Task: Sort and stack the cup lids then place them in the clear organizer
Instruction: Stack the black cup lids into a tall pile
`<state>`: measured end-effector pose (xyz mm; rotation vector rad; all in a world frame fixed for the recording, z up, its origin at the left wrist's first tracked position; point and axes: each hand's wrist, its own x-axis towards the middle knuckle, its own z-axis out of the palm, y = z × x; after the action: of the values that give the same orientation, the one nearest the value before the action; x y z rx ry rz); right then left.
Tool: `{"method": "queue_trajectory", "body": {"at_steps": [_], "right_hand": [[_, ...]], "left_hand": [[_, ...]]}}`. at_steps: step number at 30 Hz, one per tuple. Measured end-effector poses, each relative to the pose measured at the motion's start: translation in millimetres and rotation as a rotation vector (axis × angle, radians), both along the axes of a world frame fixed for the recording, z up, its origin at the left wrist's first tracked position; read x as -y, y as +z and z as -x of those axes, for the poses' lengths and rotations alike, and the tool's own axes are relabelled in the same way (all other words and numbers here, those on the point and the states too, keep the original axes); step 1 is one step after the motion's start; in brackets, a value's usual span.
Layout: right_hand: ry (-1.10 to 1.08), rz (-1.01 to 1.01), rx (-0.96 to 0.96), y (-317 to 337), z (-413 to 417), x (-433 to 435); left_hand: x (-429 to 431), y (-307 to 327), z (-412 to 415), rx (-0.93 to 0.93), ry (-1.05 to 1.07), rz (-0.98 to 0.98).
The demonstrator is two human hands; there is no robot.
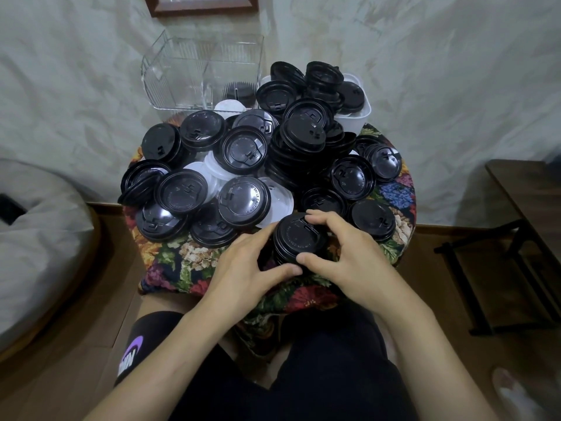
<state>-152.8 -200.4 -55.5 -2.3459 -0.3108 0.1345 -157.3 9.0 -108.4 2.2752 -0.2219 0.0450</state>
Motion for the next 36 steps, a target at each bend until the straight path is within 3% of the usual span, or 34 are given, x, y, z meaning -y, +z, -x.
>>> {"method": "queue_trajectory", "body": {"at_steps": [23, 36], "right_hand": [[0.151, 0.165, -0.018, 17.4, -16.3, -0.7], [0.045, 0.005, 0.076, -12.9, -7.4, 2.1]], "left_hand": [[-4.7, 2.4, -4.2, -0.022, -0.026, 0.053], [0.7, 3.7, 1.0, 0.023, -0.004, -0.035]]}}
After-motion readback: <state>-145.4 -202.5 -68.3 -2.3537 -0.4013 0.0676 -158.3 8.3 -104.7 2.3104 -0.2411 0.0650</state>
